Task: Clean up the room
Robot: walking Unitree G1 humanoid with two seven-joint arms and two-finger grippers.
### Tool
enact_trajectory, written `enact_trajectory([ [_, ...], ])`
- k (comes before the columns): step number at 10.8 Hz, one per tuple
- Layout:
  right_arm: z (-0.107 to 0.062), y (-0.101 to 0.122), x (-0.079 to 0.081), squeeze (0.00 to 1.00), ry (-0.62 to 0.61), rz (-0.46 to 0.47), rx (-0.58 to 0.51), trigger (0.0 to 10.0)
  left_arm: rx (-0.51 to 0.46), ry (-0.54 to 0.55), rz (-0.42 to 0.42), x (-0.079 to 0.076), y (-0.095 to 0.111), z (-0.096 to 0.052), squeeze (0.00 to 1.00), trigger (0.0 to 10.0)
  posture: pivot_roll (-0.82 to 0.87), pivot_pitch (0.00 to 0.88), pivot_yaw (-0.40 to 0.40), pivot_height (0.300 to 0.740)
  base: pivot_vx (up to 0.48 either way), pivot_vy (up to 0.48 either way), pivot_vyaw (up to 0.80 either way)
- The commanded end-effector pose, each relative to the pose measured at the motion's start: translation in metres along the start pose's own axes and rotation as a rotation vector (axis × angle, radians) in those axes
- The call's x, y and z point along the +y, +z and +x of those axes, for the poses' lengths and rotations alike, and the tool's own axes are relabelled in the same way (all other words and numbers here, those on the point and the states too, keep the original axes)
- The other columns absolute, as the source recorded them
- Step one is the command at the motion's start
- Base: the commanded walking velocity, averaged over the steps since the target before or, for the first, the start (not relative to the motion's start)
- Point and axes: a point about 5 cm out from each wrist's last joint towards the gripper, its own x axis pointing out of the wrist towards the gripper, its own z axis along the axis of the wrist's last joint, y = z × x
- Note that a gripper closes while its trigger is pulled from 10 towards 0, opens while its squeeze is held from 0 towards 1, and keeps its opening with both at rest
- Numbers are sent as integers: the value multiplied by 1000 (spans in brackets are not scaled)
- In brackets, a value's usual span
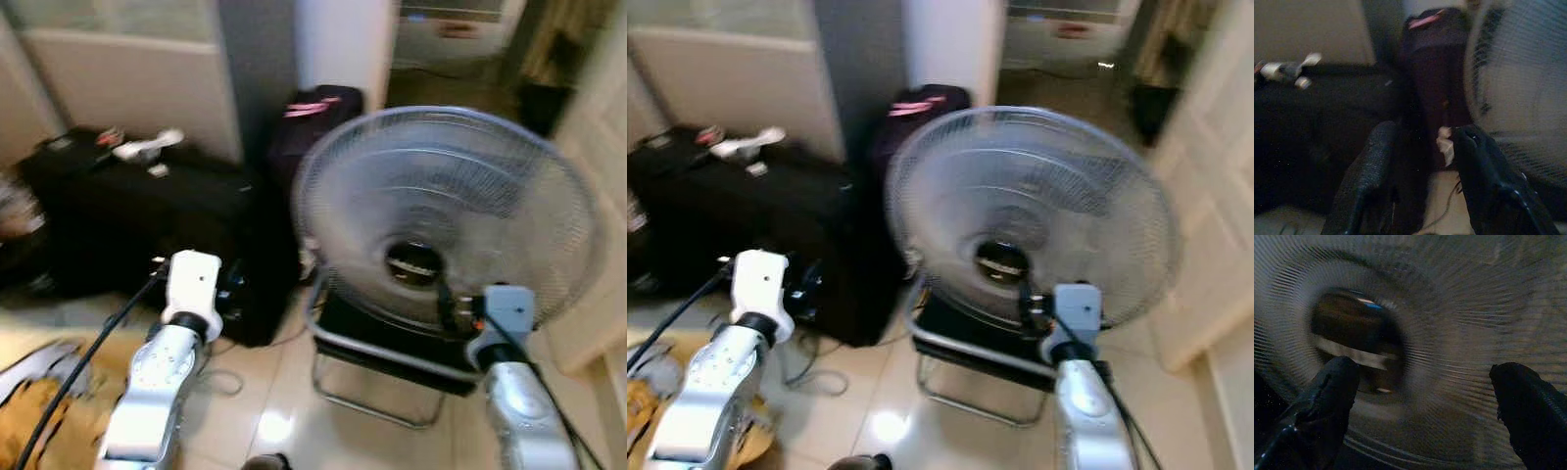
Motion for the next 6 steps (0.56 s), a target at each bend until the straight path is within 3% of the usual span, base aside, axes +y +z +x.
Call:
enact_trajectory([
  [1, -1, 3, 3, 1000, 2, -9, -6, 10000, -8, 5, -15, 3, 3, 2, 0, 10000, -29, 0, 43, 740, 0, 0, 619],
  [4, 8, 3, 34, 1000, 118, 45, 20, 10000, 14, 26, 38, 13, 1, 0, 0, 10000, 32, 0, 41, 740, 0, 0, 715],
  [6, 16, 5, 28, 1000, 107, 12, 41, 10000, 31, 80, 23, 23, -6, 6, 0, 10000, 1, 0, 33, 740, 0, 0, 800],
])
